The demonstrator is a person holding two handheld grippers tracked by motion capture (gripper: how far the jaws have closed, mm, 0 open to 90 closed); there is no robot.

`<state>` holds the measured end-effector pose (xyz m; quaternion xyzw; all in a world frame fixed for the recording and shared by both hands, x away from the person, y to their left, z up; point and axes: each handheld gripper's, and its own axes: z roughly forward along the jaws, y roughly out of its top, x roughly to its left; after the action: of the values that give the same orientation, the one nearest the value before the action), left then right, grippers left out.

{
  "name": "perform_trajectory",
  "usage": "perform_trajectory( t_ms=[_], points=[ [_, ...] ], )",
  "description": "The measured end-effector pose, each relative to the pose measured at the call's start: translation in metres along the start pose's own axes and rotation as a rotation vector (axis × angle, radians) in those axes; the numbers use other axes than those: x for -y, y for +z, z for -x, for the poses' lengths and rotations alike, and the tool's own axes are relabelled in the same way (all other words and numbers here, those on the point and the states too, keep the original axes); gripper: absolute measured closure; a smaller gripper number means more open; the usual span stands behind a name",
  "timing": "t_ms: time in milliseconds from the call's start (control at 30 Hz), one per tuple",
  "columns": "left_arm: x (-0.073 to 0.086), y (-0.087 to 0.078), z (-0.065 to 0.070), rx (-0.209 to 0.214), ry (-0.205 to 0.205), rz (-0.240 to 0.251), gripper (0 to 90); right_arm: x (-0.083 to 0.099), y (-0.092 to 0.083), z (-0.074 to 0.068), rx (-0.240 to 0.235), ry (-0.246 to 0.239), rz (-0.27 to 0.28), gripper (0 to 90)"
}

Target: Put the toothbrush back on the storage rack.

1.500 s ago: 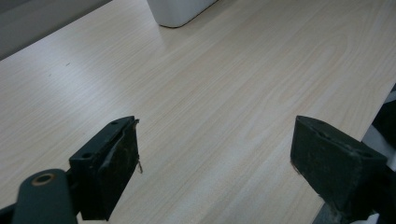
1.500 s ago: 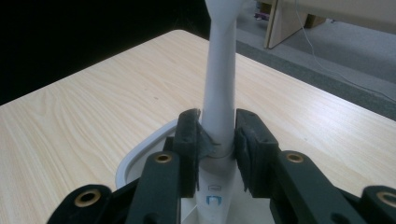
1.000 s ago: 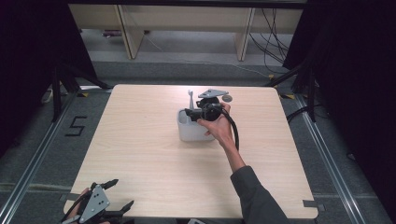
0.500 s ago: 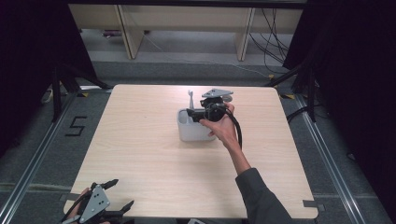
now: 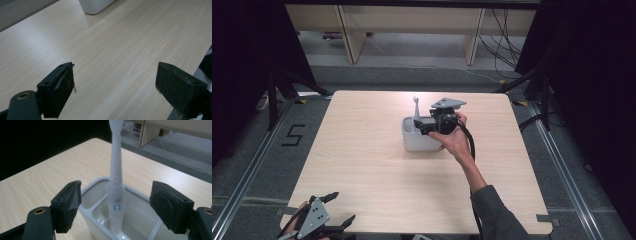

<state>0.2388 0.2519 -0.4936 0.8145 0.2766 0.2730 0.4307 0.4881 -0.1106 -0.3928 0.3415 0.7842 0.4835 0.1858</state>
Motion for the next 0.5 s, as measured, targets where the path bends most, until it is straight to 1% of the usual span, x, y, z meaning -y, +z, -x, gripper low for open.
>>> perform_trajectory(
  t_ms=[33, 67, 100, 133, 167, 200, 233, 267, 300, 333, 433, 467, 500],
  points=[
    [0.0, 0.0, 0.0, 0.0, 0.0, 0.0, 14.8, 0.0, 0.0, 0.0, 0.0, 0.0, 0.0, 25.9],
    [0.0, 0.0, 0.001, 0.001, -0.015, 0.006, 14.8, 0.001, -0.002, -0.002, -0.01, 0.022, -0.001, 25.4],
    [0.0, 0.0, 0.001, 0.0, -0.015, 0.006, 14.8, 0.001, -0.007, -0.003, -0.004, 0.007, -0.012, 24.3],
    [0.0, 0.0, 0.001, 0.001, -0.015, 0.005, 14.8, 0.002, -0.009, -0.004, -0.008, 0.016, -0.006, 24.3],
    [0.0, 0.0, 0.001, 0.002, -0.014, 0.002, 14.8, 0.002, -0.012, -0.004, -0.003, 0.002, -0.002, 24.3],
    [0.0, 0.0, 0.001, 0.002, -0.009, 0.004, 14.8, 0.004, -0.014, -0.005, -0.013, 0.015, 0.006, 24.2],
    [0.0, 0.0, 0.0, -0.002, -0.001, 0.002, 14.8, 0.004, -0.014, -0.005, -0.013, 0.015, 0.006, 24.2],
    [0.0, 0.0, 0.0, -0.001, -0.009, -0.005, 14.8, 0.005, -0.017, -0.005, 0.009, -0.002, 0.005, 23.5],
    [0.0, 0.0, 0.0, -0.001, -0.009, -0.005, 14.8, 0.006, -0.018, -0.006, -0.008, 0.013, 0.001, 23.4],
    [0.0, -0.001, -0.001, -0.001, 0.004, -0.015, 14.8, 0.006, -0.019, -0.005, -0.016, 0.002, 0.002, 23.5],
    [0.0, 0.0, 0.0, -0.002, -0.001, -0.002, 14.8, 0.008, -0.022, -0.006, -0.014, 0.004, 0.005, 23.4],
    [0.0, 0.0, 0.0, 0.001, 0.0, -0.01, 14.8, 0.008, -0.024, -0.006, -0.007, 0.0, 0.003, 23.0],
    [0.0, 0.0, 0.0, 0.0, 0.0, -0.01, 14.8, 0.009, -0.026, -0.008, -0.002, 0.018, 0.007, 23.1]
  ],
)
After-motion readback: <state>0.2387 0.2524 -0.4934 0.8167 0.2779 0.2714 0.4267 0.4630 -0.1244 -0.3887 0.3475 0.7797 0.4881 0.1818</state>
